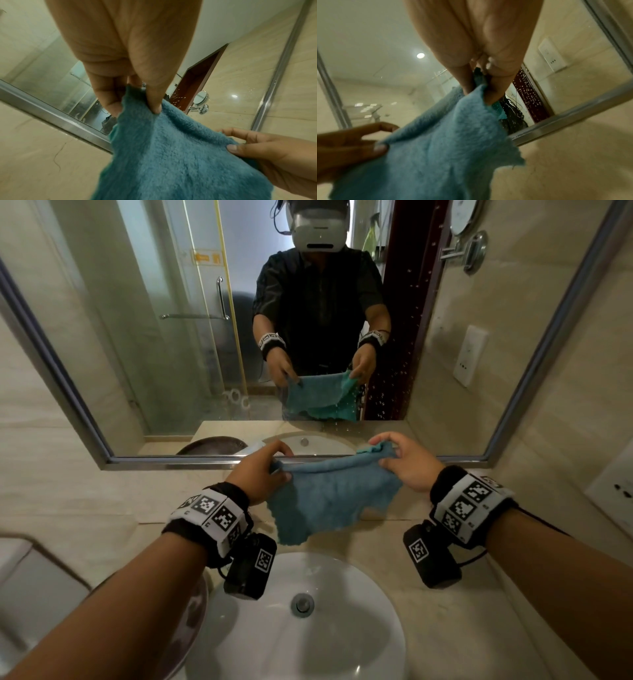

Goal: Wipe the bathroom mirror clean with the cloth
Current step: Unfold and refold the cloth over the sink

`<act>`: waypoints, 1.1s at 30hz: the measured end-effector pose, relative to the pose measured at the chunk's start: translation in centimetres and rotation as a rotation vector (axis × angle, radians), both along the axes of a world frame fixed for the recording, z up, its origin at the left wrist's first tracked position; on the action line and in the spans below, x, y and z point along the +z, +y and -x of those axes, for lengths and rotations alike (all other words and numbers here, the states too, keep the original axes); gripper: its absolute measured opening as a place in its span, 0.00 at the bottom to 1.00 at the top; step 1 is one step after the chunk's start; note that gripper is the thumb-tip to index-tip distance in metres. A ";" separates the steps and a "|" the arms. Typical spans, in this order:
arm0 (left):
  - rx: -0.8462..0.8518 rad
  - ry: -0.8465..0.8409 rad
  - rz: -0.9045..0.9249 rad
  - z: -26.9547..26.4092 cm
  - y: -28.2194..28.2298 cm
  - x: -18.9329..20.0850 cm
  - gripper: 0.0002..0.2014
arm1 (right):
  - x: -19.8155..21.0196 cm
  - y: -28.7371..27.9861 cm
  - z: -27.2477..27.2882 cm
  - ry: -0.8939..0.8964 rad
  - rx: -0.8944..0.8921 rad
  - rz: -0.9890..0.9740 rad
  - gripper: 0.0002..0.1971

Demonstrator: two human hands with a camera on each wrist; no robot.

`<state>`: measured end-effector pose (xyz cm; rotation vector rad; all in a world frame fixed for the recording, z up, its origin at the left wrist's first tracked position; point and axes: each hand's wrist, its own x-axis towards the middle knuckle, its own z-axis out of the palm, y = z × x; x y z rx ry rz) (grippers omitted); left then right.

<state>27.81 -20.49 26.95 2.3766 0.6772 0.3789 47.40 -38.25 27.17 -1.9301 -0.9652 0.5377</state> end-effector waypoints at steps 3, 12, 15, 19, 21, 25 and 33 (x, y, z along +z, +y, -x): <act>0.043 -0.031 0.008 0.0 0.0 -0.3 0.14 | -0.4 0.1 -0.3 -0.081 -0.066 0.081 0.14; 0.054 -0.098 0.286 0.3 1.0 0.0 0.17 | 0.0 -0.3 -0.7 0.049 0.067 0.095 0.19; -0.050 0.021 0.186 0.2 1.1 0.0 0.13 | -0.2 -0.1 -0.9 -0.159 0.027 0.172 0.16; 0.016 0.033 -0.013 -0.2 1.0 -0.3 0.09 | -0.5 -0.2 -1.0 -0.313 -0.035 0.200 0.07; 0.050 0.061 -0.066 -0.5 0.4 -0.5 0.12 | -0.5 0.1 -0.7 -0.332 -0.047 0.257 0.16; 0.085 0.020 -0.007 -1.8 -1.5 -0.8 0.09 | -0.4 1.3 1.6 -0.136 -0.069 0.321 0.14; -0.090 -0.047 0.342 -2.9 -3.6 0.0 0.04 | 0.1 2.7 5.1 0.493 0.089 0.107 0.11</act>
